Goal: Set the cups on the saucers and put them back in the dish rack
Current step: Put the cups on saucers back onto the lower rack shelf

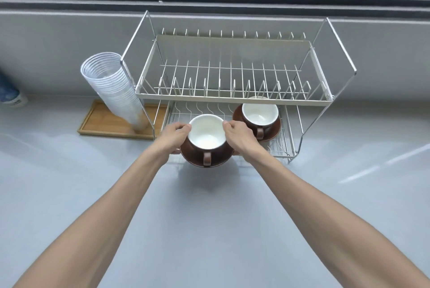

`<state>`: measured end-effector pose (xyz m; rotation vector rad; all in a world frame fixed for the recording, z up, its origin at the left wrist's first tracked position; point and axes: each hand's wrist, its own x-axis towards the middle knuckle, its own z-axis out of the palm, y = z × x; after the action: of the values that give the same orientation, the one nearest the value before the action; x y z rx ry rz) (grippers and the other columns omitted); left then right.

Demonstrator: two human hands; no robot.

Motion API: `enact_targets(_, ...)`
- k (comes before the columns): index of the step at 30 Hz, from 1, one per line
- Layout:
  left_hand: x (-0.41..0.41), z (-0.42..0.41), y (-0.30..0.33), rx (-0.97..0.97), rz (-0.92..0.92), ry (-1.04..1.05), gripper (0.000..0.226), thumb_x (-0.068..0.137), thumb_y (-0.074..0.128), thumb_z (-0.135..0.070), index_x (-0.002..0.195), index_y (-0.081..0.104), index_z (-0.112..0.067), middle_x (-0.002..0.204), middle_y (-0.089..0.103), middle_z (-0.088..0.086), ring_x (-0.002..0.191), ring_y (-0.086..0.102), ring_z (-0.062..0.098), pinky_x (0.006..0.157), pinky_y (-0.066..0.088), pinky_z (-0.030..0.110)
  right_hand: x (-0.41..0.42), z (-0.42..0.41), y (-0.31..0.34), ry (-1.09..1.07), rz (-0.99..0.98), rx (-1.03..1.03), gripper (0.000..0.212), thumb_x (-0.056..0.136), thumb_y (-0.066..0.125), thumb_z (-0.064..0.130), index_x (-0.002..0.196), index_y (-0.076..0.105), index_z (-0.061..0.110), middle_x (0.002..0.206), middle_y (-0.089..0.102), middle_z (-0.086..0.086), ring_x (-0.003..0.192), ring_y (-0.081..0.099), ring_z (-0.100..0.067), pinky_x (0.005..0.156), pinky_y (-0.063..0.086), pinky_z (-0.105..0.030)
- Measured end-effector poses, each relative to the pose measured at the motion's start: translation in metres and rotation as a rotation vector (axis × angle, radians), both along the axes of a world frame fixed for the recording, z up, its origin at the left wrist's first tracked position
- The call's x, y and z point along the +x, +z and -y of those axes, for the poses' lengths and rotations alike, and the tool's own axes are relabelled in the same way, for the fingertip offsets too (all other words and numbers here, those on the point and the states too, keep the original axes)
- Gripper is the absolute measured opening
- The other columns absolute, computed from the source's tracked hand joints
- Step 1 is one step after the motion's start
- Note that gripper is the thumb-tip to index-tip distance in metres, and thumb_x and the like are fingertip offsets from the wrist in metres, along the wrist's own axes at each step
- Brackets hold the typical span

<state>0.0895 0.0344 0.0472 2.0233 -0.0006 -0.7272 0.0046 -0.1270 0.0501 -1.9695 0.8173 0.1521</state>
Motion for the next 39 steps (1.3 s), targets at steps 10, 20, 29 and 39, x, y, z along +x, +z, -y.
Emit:
enact_targets(10,0.046,0.017,-0.024,-0.058,0.046,0.142,0.033,0.1,0.05,-0.032,0.124,0.064,-0.015,0.107,0.061,0.004,0.092,0.054,0.02,0.059,0.043,0.024,0.056,0.007,-0.018,0.003,0.001,-0.036,0.044,0.104,0.03,0.04,0.109,0.062,0.011,0.119,0.064,-0.018,0.112,0.057,-0.037,0.095,0.043,-0.041)
enact_targets(20,0.068,0.019,-0.038,-0.032,0.059,0.14,0.045,0.099,0.052,-0.037,0.136,0.056,-0.01,0.135,0.06,0.009,0.113,0.061,0.026,0.083,0.054,0.036,0.074,0.006,-0.027,-0.035,-0.047,-0.033,0.052,0.104,0.025,0.034,0.134,0.053,0.001,0.135,0.057,-0.024,0.115,0.055,-0.04,0.099,0.043,-0.044)
enact_targets(29,0.064,0.013,-0.034,0.043,0.083,0.032,0.045,0.101,0.046,-0.04,0.14,0.051,-0.017,0.14,0.054,0.005,0.108,0.054,0.022,0.082,0.052,0.036,0.069,0.005,-0.022,0.032,-0.042,-0.049,0.042,0.105,0.027,0.032,0.11,0.055,0.001,0.114,0.06,-0.021,0.106,0.055,-0.035,0.09,0.042,-0.04)
enact_targets(39,0.029,-0.004,-0.003,0.232,0.163,-0.251,0.042,0.099,0.049,-0.036,0.135,0.053,-0.015,0.108,0.063,0.003,0.082,0.055,0.017,0.063,0.045,0.03,0.023,0.007,0.013,0.209,-0.082,-0.186,0.036,0.097,0.041,0.026,0.073,0.063,0.012,0.09,0.063,-0.013,0.082,0.057,-0.032,0.078,0.047,-0.036)
